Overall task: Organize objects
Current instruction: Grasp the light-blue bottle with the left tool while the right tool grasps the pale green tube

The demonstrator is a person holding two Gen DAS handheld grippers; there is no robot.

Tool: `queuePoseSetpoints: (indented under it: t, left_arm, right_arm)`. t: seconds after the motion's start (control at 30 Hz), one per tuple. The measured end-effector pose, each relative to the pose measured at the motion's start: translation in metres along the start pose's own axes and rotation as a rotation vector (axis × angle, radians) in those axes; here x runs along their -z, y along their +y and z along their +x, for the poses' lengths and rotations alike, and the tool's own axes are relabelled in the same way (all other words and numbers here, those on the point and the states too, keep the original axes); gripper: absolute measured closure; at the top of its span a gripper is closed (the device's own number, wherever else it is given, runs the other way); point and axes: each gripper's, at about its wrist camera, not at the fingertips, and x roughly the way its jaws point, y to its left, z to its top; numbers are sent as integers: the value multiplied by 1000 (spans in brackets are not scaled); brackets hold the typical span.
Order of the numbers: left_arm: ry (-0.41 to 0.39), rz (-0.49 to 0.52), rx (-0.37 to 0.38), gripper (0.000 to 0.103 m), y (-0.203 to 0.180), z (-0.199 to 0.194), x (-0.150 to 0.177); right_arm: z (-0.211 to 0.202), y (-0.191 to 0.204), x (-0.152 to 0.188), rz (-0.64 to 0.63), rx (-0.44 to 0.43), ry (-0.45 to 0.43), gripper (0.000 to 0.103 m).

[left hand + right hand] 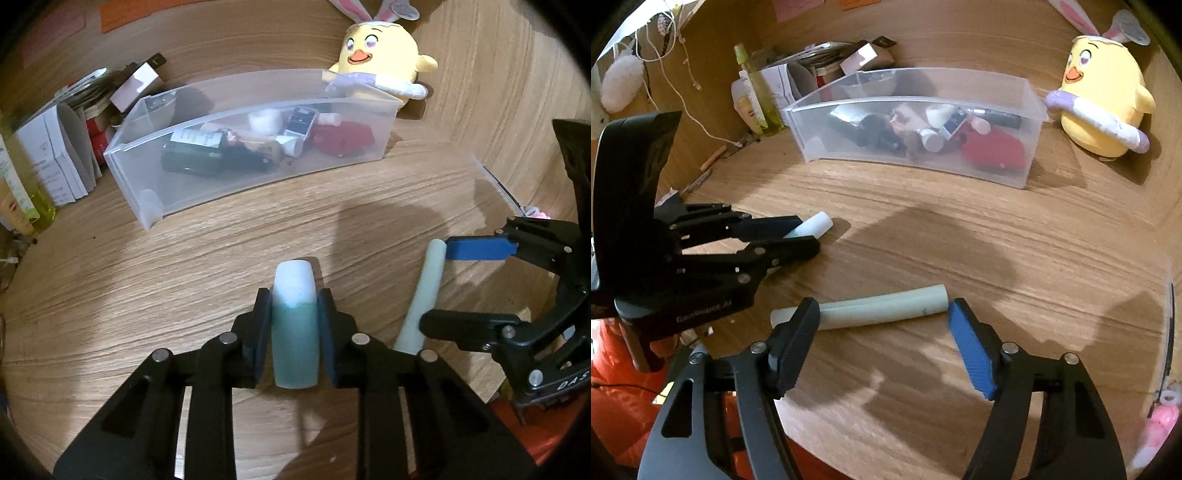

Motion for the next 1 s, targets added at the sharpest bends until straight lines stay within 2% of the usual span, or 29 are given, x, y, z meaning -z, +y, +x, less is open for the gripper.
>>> queuePoseSetpoints:
  t: [0.2, 0.33, 0.47, 0.67, 0.73, 0.8, 0.87, 0.93, 1.0]
  left_arm:
    - [-13, 8, 3, 79, 1, 0, 3]
    - [-17, 18, 12, 79, -2, -2, 6]
    - [-18, 2, 28, 79, -1, -3, 6]
    - [-20, -5, -7, 79, 8, -3, 8]
    - [-18, -2, -17, 74, 10, -5, 10]
    - [-16, -7, -17, 66, 12, -6, 12]
    - [-18, -8, -11, 53, 11, -8, 14]
    - [-22, 3, -10, 47, 8, -9, 17]
    - [-28, 13, -4, 43, 3, -11, 19]
  right_arm:
    - [15, 4, -18, 1, -6, -20, 36]
    - [29, 10, -34, -36, 54, -14, 49]
    - [31, 11, -36, -38, 71, -1, 49]
    - [21, 10, -24, 3, 73, 18, 48]
    - [19, 11, -20, 3, 79, 22, 48]
    - [17, 13, -17, -6, 123, 24, 48]
    - [14, 11, -17, 4, 142, 21, 41]
    - [9, 9, -14, 33, 124, 12, 34]
    - [4, 6, -11, 65, 109, 12, 33]
